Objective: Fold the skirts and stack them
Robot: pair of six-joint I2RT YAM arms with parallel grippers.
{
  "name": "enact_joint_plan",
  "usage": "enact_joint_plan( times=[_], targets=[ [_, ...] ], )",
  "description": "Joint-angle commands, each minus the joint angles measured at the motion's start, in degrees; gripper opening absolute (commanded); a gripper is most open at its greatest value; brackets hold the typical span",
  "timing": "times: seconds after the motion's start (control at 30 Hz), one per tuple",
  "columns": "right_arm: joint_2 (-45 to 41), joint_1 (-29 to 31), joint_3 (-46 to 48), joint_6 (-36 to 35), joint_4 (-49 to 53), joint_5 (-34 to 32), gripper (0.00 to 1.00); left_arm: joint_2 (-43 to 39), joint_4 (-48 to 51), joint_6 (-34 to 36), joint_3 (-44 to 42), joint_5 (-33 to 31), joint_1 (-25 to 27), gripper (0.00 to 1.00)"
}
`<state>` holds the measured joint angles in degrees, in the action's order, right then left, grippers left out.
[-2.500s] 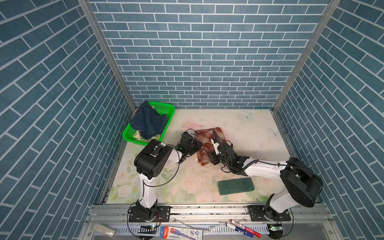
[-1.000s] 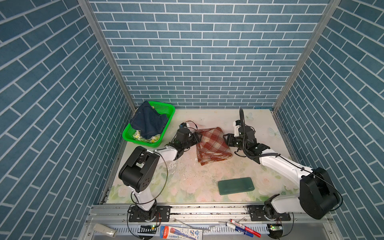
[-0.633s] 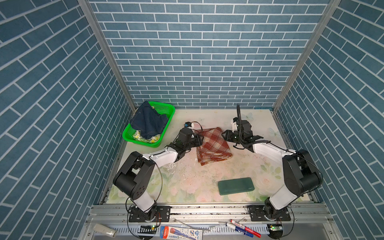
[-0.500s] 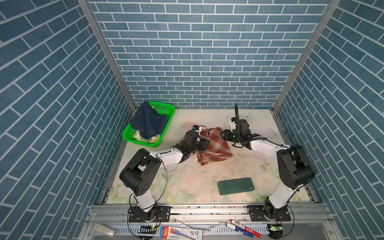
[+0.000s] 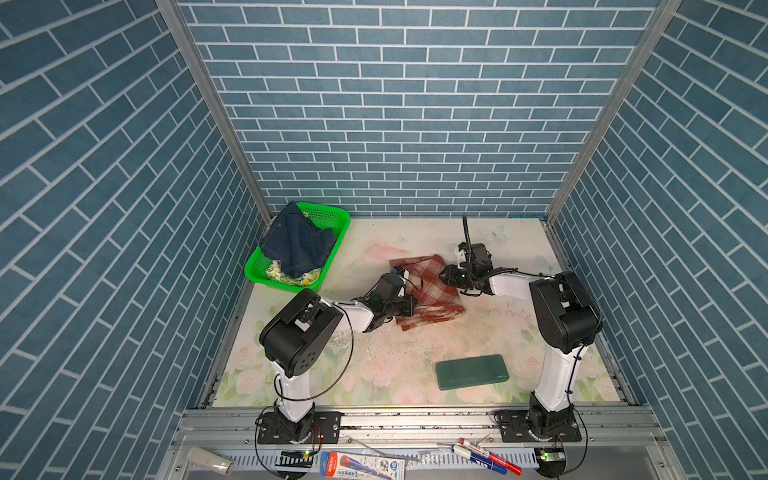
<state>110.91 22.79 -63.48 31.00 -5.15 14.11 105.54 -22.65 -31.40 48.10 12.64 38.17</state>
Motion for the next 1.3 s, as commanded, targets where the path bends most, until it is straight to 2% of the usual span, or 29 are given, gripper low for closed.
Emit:
enact_joint_plan(
  times=[0.0, 0.07, 0.17, 0.27, 0.33, 0.5, 0.67, 0.8, 0.87, 1.0, 1.27],
  targets=[
    [-3.11, -0.99, -0.20, -2.79, 3.21, -3.28, 0.48, -0.29, 2.21, 1.21, -1.98, 0.05, -0.46, 0.18],
    [-4.72, -1.70, 0.17, -3.63, 3.72, -2.33, 0.54, 0.08, 1.72, 1.52, -1.96, 0.81, -0.69, 0.17],
    [-5.96, -2.89, 0.05, -5.90, 4.58, 0.38, 0.66, 0.20, 1.55, 2.22, -2.20, 1.59, -1.05, 0.10],
    [-7.29, -3.05, 0.69, -8.73, 4.17, 2.56, 0.74, -0.35, 1.30, 3.29, -2.71, 2.15, -1.67, 0.00],
    [-7.80, -3.10, 0.76, -9.67, 3.65, 3.84, 0.76, -0.96, 1.30, 4.18, -3.16, 2.76, -2.19, 0.00],
    [-7.42, -3.00, -0.93, -12.22, 4.41, 6.10, 0.77, -3.68, 0.73, 4.48, -4.47, 3.91, -4.33, 0.00],
    [-7.18, -3.01, -0.62, -12.31, 5.66, 4.99, 0.76, -5.84, 0.95, 2.85, -4.68, 5.14, -6.89, 0.00],
    [-9.46, -1.84, 3.45, -9.86, 4.41, 2.07, 0.74, -6.32, -0.15, 0.46, -4.13, 5.72, -7.92, 0.00],
    [-11.06, -0.70, 6.00, -8.66, 3.37, -0.48, 0.74, -6.50, -0.85, -0.36, -3.27, 5.87, -7.93, 0.10],
    [-13.59, 0.71, 9.76, -6.37, 0.95, -3.06, 0.71, -6.48, 0.02, -0.36, -0.34, 5.11, -7.94, 0.21],
    [-18.06, 5.77, 13.17, -5.98, -0.14, -8.75, 0.69, -6.42, 2.65, 1.34, 5.12, 3.69, -7.82, 0.25]
  ],
)
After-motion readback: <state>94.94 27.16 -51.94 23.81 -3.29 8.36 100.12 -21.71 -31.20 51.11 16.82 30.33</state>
